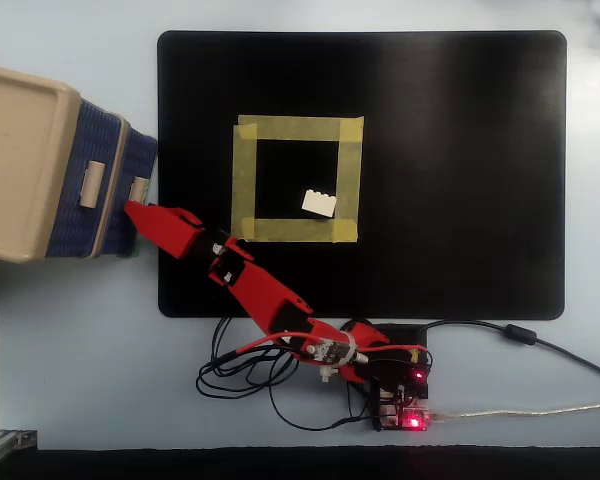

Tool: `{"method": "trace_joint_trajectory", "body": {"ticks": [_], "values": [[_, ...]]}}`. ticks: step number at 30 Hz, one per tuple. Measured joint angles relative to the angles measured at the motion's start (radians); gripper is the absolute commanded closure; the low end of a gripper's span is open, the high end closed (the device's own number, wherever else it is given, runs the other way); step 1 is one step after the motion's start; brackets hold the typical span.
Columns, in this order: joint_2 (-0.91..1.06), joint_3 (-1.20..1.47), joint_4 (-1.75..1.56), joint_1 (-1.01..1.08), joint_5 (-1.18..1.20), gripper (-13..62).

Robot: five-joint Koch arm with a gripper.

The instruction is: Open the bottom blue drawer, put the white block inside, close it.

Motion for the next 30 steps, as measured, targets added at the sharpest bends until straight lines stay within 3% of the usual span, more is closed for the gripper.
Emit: {"method": "trace_joint_trajectory", "body": {"ticks": [6, 10, 12, 16, 17, 21, 30], "values": [[-0.02, -0.077, 0.041, 0.011, 0.0, 17.1], [-0.048, -0.13, 0.063, 0.011, 0.0, 25.2], [-0.072, -0.135, 0.067, 0.018, -0.002, 31.5], [-0.091, -0.141, 0.095, 0.037, 0.0, 54.7], [-0.089, -0.141, 0.114, 0.051, -0.002, 57.7], [-0.072, -0.051, 0.124, 0.08, -0.002, 57.5], [0.344, 0.561, 0.117, 0.235, -0.003, 57.1]]}}
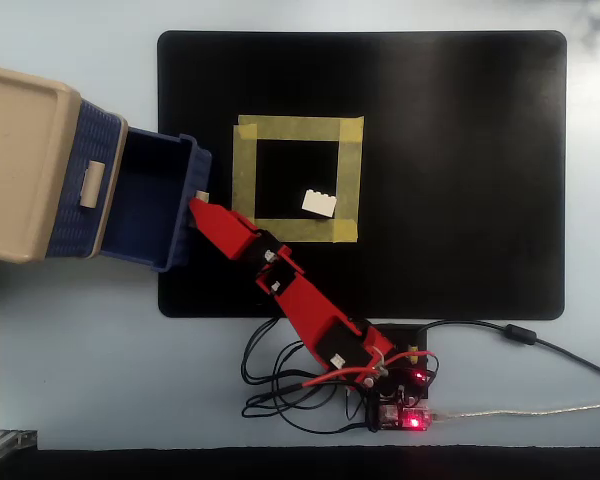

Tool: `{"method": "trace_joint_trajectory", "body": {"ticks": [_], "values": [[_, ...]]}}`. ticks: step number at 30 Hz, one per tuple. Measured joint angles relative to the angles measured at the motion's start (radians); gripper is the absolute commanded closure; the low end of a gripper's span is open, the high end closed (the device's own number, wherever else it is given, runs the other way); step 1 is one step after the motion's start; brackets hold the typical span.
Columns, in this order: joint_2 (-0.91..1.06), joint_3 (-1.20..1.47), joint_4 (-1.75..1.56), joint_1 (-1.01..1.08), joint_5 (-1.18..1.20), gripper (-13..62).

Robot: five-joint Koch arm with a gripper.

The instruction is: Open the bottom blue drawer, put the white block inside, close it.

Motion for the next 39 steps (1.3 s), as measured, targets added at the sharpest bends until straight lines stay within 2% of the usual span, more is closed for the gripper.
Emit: {"method": "trace_joint_trajectory", "body": {"ticks": [1, 2, 4, 5, 6, 12, 16, 20, 22, 23, 26, 28, 33, 36, 39], "values": [[0.032, 0.038, 0.0, 0.011, 0.0, 54.8], [0.051, 0.072, 0.0, 0.015, 0.0, 48.0], [0.072, 0.092, 0.002, 0.021, 0.0, 25.1], [0.075, 0.092, 0.002, 0.021, 0.0, 18.3], [0.075, 0.089, 0.003, 0.028, -0.002, 15.8], [0.181, 0.117, 0.078, 0.095, 0.034, 15.7], [0.344, 0.144, 0.291, 0.132, 0.265, 15.7], [0.609, 0.123, 0.666, 0.187, 0.554, 15.8], [0.696, -0.02, 0.934, 0.195, 0.695, 15.9], [0.721, -0.186, 1.143, 0.196, 0.818, 15.9], [0.696, -0.459, 1.574, 0.212, 1.111, 15.9], [0.615, -0.626, 1.881, 0.272, 1.482, 15.8], [0.509, -0.638, 2.008, 0.442, 2.284, 15.8], [0.479, -0.64, 2.005, 0.456, 2.459, 15.8], [0.417, -0.638, 2.006, 0.456, 2.461, 15.7]]}}
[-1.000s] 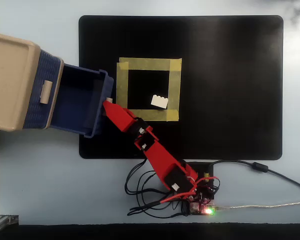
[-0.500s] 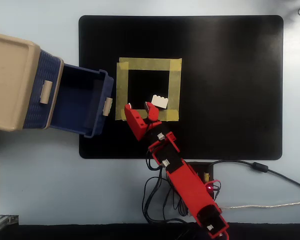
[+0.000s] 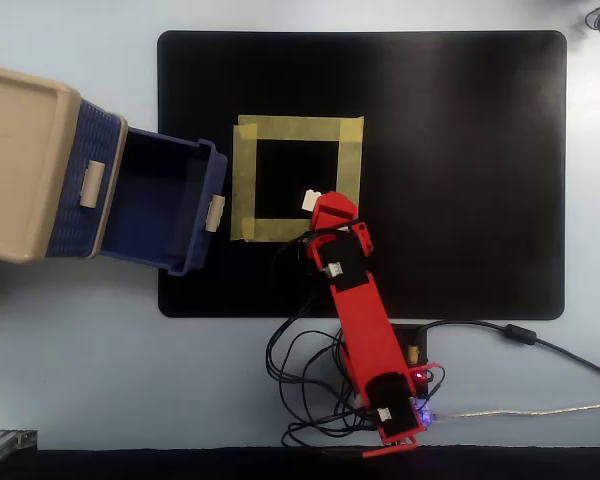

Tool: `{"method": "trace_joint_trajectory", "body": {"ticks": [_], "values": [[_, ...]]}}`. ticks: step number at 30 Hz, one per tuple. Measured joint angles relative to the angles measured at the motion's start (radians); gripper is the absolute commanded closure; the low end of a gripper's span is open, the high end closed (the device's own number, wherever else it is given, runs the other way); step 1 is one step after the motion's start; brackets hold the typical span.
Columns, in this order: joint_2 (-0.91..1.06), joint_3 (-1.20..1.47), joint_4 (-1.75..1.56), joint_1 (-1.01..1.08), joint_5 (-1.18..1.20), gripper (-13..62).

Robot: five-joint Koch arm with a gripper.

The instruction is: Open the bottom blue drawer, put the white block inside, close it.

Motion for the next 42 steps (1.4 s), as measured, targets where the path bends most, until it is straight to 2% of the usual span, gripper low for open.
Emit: {"method": "trace_joint_trajectory", "body": {"ticks": [9, 15, 24, 25, 27, 30, 35, 39, 42], "values": [[-0.179, 0.0, -0.061, 0.0, -0.069, 15.6], [-0.354, 0.0, -0.216, -0.006, -0.069, 15.6], [-0.364, -0.002, -0.224, -0.008, -0.069, 16.9], [-0.364, 0.0, -0.222, -0.006, -0.071, 19.2], [-0.377, -0.002, -0.216, -0.006, -0.081, 28.7], [-0.394, -0.025, -0.195, -0.006, -0.103, 56.7], [-0.357, -0.035, -0.199, -0.006, -0.23, 57.5], [-0.106, -0.17, -0.14, -0.006, -0.374, 57.5], [0.052, -0.301, -0.052, -0.018, -0.66, 57.5]]}}
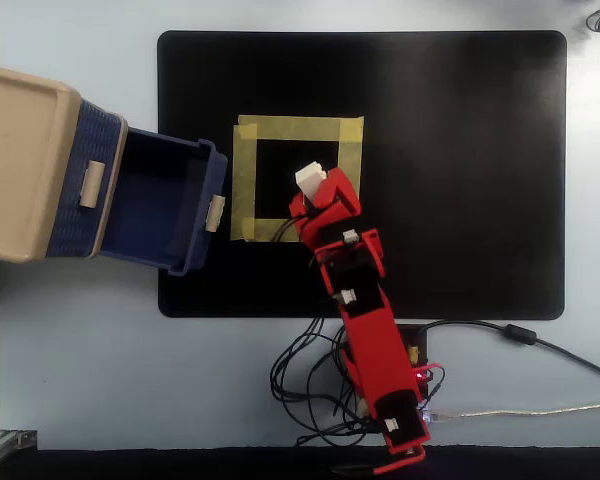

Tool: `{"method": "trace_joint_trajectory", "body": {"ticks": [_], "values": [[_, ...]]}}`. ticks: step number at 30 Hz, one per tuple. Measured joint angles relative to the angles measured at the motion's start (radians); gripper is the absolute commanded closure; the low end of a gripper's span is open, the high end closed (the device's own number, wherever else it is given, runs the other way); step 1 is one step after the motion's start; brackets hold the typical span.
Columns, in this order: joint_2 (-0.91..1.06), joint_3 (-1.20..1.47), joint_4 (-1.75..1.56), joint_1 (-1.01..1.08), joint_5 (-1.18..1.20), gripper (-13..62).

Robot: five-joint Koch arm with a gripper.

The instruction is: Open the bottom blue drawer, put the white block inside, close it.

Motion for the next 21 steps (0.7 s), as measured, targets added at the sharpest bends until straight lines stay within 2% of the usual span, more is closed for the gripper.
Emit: {"method": "trace_joint_trajectory", "body": {"ticks": [2, 4, 7, 8, 10, 13, 16, 17, 19, 20, 21], "values": [[0.02, -0.032, 0.023, -0.075, -0.244, 57.5], [-0.014, -0.049, 0.023, -0.27, -0.584, 57.4], [-0.16, -0.14, -0.018, -0.515, -0.968, 57.4], [-0.261, -0.233, -0.08, -0.555, -1.121, 57.4], [-0.4, -0.348, -0.147, -0.56, -1.235, 57.3], [-0.637, -0.591, -0.212, -0.561, -1.276, 57.0], [-0.716, -0.65, -0.193, -0.563, -1.276, 55.3], [-0.724, -0.669, -0.169, -0.565, -1.276, 49.3], [-0.723, -0.673, -0.163, -0.569, -1.276, 26.8], [-0.723, -0.673, -0.163, -0.571, -1.276, 19.6], [-0.723, -0.672, -0.163, -0.574, -1.276, 16.1]]}}
